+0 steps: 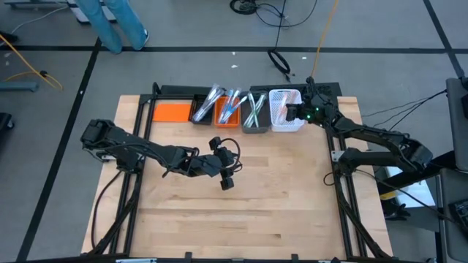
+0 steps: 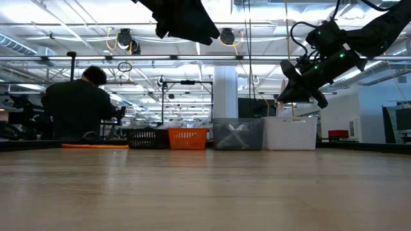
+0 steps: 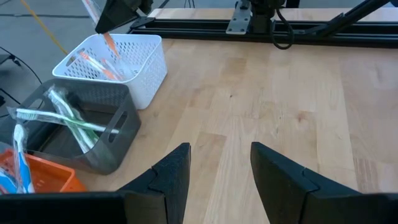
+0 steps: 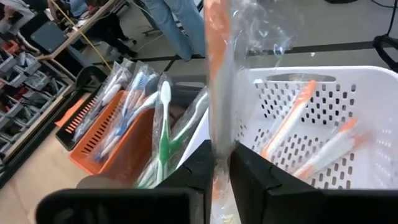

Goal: Pick & Place Toothbrushes
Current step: Put the orange toothbrush into the white bin

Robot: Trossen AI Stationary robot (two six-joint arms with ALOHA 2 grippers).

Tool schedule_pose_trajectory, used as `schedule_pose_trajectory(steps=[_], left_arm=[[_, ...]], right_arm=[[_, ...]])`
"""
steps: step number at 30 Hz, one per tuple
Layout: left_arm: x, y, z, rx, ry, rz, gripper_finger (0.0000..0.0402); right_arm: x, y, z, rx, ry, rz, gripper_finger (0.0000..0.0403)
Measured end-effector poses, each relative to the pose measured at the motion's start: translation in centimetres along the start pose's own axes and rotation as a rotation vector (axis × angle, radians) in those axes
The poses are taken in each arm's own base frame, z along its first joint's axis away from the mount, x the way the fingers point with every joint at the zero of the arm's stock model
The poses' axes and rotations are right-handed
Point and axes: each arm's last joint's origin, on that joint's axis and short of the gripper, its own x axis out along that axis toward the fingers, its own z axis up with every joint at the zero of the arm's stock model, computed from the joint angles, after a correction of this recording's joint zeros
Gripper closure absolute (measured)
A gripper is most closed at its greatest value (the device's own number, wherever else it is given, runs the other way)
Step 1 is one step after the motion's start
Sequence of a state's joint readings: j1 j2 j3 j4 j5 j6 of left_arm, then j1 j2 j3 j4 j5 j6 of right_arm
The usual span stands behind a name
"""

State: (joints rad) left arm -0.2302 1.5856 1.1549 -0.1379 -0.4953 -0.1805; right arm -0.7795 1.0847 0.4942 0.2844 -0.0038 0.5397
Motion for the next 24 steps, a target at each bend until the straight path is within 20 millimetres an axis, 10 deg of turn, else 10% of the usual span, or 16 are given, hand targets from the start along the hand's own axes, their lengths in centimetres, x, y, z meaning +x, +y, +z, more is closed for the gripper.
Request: schedule_pose_trajectory(steps=[24], left_arm=[[0.0,0.0,0.0,-0.003,0.0,0.0,0.0231]], right_arm=[[0.0,-0.18,-0.11,-0.081,0.0,-0.04,0.0217]])
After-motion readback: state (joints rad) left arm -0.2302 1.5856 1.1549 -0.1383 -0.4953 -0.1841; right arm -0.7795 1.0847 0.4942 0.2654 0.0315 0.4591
